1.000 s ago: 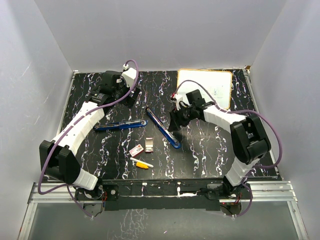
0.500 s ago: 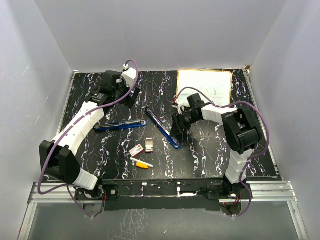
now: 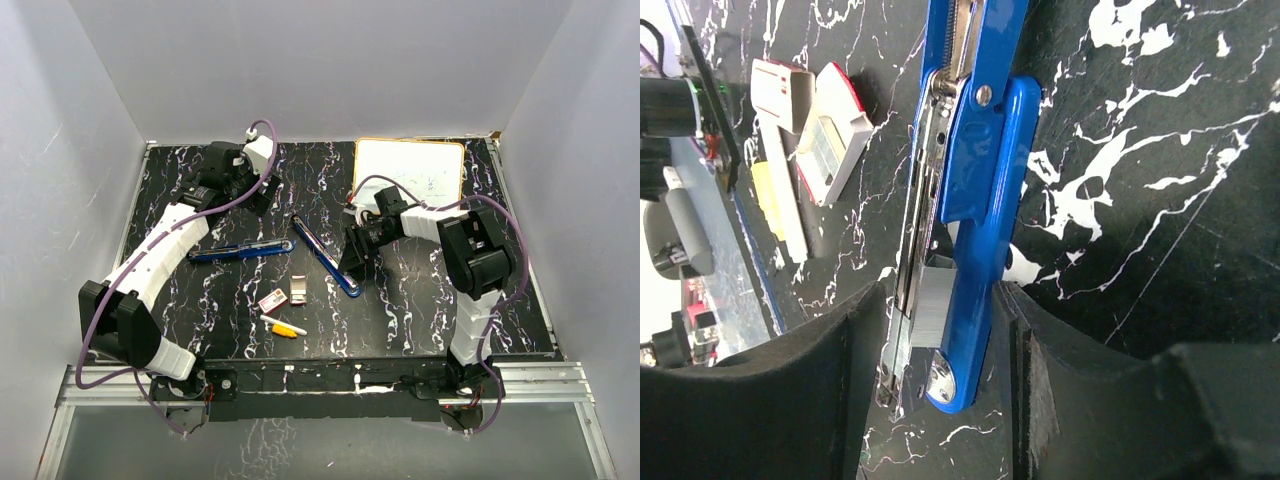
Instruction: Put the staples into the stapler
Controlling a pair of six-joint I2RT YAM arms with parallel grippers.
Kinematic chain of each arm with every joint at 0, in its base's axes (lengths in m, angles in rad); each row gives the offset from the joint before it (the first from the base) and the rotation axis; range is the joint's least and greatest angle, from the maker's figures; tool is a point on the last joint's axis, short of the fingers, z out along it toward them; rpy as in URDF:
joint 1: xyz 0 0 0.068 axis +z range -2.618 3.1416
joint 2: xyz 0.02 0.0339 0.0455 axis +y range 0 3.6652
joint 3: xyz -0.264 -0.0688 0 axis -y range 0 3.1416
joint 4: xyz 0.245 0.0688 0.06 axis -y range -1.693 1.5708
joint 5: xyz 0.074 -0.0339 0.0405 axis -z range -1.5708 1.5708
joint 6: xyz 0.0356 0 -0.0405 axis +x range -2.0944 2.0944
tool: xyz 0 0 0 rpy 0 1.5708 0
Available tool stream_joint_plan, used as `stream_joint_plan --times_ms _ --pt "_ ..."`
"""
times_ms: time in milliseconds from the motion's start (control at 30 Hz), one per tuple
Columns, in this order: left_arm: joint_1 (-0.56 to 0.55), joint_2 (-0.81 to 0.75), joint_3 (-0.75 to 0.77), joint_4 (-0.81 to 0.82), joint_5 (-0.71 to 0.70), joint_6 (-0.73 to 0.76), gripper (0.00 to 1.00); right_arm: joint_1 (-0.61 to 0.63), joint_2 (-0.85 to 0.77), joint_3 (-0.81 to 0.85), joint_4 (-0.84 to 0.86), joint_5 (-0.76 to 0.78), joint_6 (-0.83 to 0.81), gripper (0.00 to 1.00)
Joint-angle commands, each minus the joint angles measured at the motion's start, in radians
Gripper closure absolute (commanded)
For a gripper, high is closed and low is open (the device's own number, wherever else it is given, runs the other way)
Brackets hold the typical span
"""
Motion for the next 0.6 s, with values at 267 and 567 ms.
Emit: stream_joint_plan --times_ms 267,567 --pt "0.005 -0.048 0.001 -0.008 0.002 0.009 0.12 -0.015 0.07 0.068 0.042 -0.048 0.035 0.54" --pt "0.005 -0.049 0.001 -0.009 0.002 0.009 0.12 -0.017 0.086 0.084 0.044 -0.055 0.041 0.59"
